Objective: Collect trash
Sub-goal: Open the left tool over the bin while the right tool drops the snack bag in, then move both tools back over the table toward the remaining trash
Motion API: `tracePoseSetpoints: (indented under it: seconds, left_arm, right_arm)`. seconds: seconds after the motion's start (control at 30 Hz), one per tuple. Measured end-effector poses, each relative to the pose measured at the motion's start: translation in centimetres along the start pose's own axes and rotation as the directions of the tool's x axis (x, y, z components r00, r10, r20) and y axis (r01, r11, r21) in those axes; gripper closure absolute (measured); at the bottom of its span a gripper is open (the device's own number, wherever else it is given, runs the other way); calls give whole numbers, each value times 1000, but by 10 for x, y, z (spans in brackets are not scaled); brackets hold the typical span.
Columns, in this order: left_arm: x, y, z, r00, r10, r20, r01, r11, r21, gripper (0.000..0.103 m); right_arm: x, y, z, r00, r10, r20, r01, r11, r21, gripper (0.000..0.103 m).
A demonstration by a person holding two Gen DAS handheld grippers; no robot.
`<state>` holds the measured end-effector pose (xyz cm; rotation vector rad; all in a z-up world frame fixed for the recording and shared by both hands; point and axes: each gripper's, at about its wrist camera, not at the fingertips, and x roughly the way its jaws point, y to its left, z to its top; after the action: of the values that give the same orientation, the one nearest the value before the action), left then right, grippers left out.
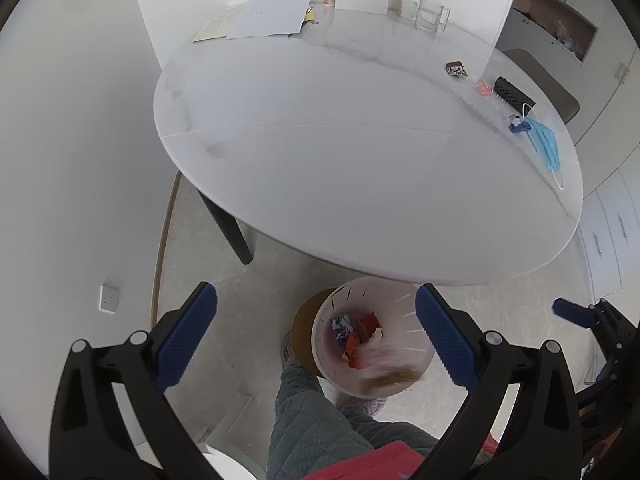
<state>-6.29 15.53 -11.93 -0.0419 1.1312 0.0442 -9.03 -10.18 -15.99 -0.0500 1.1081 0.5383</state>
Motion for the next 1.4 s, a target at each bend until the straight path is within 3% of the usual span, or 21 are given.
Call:
tracePoseSetpoints:
  seconds: [0.27,0.53,0.9,1.07,1.23,1.4]
  left_arm:
    - [-3,-8,34,998,-53,26,52,998,39,8]
    - [8,-34,74,990,-141,16,137,980,144,8]
    - [33,-82,139,966,-259,-27,251,901,355,8]
    - [44,-105,164,956,-291,-51,287,875,390,8]
    - [54,-144,192,955,-291,-55,291,892,346,8]
    - [65,-199,217,965,-263,8,249,924,290,8]
  right_arm:
    - [-18,-16,21,996,-67,51,62,994,88,3]
    - [-20,-38,45,984,-162,78,143,968,205,3]
    - [-19,-80,74,940,-331,84,272,875,401,3]
    - [-24,-105,83,913,-399,85,316,824,470,3]
    - [-28,-141,94,898,-431,86,337,801,495,3]
    - [-28,-188,109,899,-428,95,342,819,460,3]
